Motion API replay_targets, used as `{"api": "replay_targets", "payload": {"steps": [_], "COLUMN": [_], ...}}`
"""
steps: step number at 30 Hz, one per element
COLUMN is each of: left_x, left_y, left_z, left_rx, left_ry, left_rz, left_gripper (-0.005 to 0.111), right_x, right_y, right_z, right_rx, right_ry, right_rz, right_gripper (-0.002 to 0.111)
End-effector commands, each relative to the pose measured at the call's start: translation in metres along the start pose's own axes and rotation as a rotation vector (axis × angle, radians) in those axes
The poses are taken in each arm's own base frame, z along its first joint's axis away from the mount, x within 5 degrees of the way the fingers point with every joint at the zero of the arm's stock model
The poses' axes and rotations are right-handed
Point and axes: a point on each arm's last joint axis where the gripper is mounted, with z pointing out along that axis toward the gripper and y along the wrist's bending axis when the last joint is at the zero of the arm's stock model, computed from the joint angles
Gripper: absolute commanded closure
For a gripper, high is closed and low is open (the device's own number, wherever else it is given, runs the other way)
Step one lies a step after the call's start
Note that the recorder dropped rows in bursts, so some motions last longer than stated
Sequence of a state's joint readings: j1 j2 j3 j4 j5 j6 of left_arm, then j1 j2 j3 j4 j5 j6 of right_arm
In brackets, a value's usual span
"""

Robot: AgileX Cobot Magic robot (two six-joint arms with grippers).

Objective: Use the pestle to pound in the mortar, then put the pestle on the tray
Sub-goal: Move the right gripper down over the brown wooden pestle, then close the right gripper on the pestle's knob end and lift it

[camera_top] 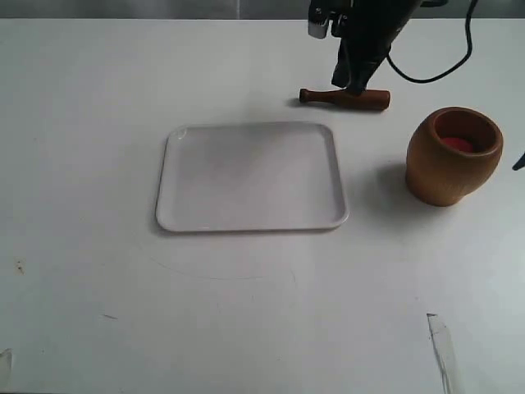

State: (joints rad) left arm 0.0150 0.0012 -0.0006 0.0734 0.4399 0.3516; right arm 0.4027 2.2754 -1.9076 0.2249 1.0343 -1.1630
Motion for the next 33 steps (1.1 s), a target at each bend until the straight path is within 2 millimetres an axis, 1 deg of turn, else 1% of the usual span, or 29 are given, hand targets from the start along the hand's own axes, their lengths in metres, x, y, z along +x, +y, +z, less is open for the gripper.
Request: {"api": "replay_targets", "payload": {"steps": [1, 4, 7, 14, 17, 21, 27, 33], "left_x": [0.000, 0.000, 0.000, 0.000, 0.000, 0.000, 0.000, 0.000], "left_y": [-0.001, -0.001, -0.001, -0.001, -0.001, -0.001, -0.001, -0.001], "left_z": [0.000, 0.000, 0.000, 0.000, 0.000, 0.000, 0.000, 0.000], "left_rx": [0.008, 0.008, 0.008, 0.008, 0.008, 0.008, 0.008, 0.008], "left_ry": [-0.007, -0.007, -0.007, -0.007, -0.007, -0.007, -0.007, -0.007], "left_rz": [-0.012, -0.012, -0.012, -0.012, -0.012, -0.012, -0.012, -0.012], "left_gripper": [0.107, 0.107, 0.107, 0.107, 0.107, 0.107, 0.107, 0.107], "right_x": [-0.010, -0.017, -0.020, -0.018, -0.013, -0.011, -0.007, 0.004], "right_y": [-0.001, -0.004, -0.003, -0.004, -0.003, -0.003, -0.006, -0.007], "right_z": [0.014, 0.023, 0.029, 0.044, 0.056, 0.067, 0.070, 0.082], "right_rx": [0.045, 0.110, 0.126, 0.132, 0.116, 0.120, 0.130, 0.104], "right_ry": [-0.024, -0.046, -0.057, -0.037, -0.013, -0.008, -0.010, 0.008], "right_rz": [-0.052, -0.061, -0.052, -0.065, -0.071, -0.071, -0.056, 0.017], "right_gripper": [0.089, 0.073, 0.064, 0.064, 0.064, 0.064, 0.065, 0.069]}}
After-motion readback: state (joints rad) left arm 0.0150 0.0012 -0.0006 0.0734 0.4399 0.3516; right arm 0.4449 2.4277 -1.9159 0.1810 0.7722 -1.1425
